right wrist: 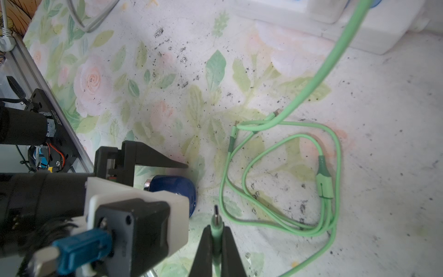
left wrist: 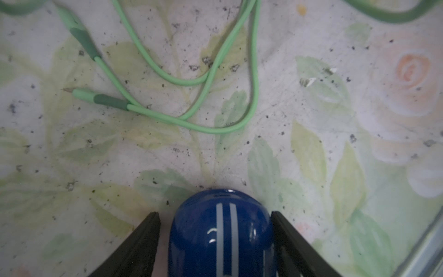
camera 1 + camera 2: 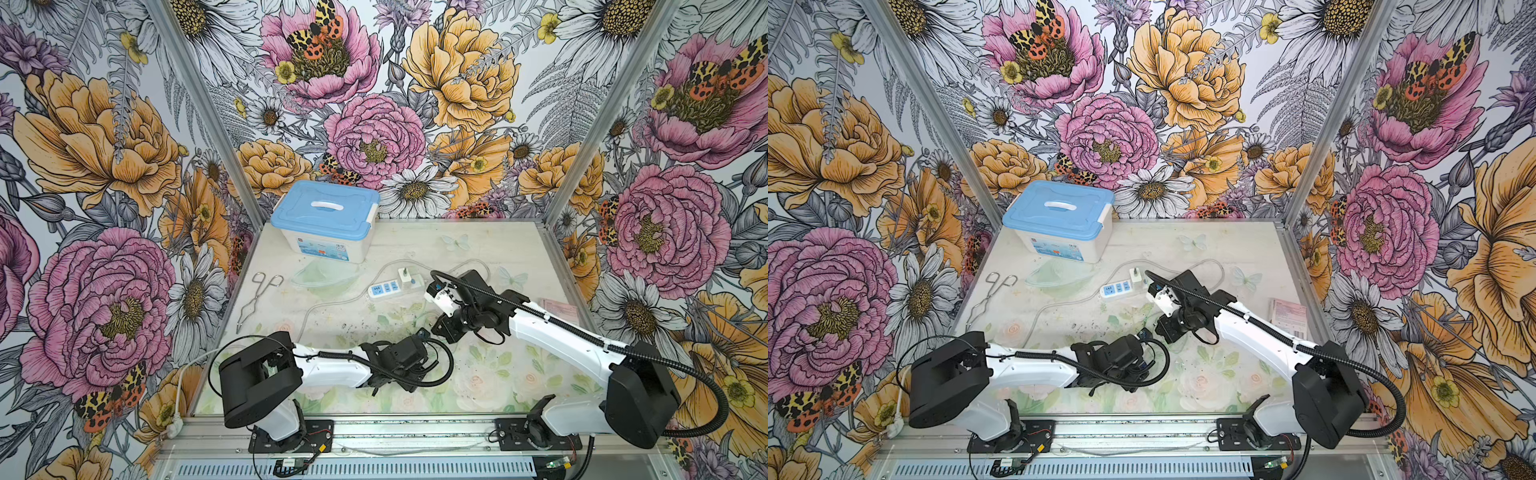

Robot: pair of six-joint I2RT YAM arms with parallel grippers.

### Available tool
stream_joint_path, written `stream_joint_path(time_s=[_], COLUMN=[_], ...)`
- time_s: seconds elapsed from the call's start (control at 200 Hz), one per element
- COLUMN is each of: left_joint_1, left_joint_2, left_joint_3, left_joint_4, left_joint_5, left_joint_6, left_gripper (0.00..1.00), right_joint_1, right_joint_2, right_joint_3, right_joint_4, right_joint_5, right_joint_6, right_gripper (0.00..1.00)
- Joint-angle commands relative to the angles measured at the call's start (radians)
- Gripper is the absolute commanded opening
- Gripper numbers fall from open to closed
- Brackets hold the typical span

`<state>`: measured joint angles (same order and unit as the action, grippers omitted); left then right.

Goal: Charge the electric shaver
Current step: Pick up the electric shaver from the center of the board.

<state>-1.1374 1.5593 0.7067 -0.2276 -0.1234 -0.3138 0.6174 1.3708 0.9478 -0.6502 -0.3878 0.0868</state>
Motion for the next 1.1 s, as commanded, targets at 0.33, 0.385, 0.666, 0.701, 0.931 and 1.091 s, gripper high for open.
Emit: stream_joint_path(time_s=[0.33, 0.385, 0.666, 0.701, 0.931, 1.091], left_joint_1=[-0.082, -0.08, -0.029, -0.02, -0.009, -0.003], left_joint_2=[-0.012, -0.004, 0.087, 0.087, 0.094, 0.092], left_joint_3=[0.032, 0.036, 0.122, 0.133, 0.151, 0.177], left_joint_4=[-0.36, -0.374, -0.4, -0.401, -0.407, -0.41], left_joint_5=[0.091, 0.077, 0.023, 0.023, 0.052, 0.06], left_joint_6=[-0.183, -0.176, -0.177, -0.177, -0.199, -0.233], left_gripper=[0.72, 0.72, 0.71, 0.71, 0.72, 0.75], right_joint_1=[-0.007, -0.007, -0.007, -0.007, -0.008, -0.01], right_joint_2=[-0.017, -0.019, -0.035, -0.034, -0.03, -0.029], right_joint_3=[-0.015, -0.017, -0.029, -0.029, -0.026, -0.028], right_joint_4=[0.011, 0.017, 0.026, 0.026, 0.026, 0.026], right_joint_5=[0.014, 0.008, 0.01, 0.01, 0.005, 0.001], right_joint_6=[-0.003, -0.002, 0.004, 0.003, 0.001, 0.002], right_gripper=[0.0, 0.0, 0.0, 0.0, 0.0, 0.0])
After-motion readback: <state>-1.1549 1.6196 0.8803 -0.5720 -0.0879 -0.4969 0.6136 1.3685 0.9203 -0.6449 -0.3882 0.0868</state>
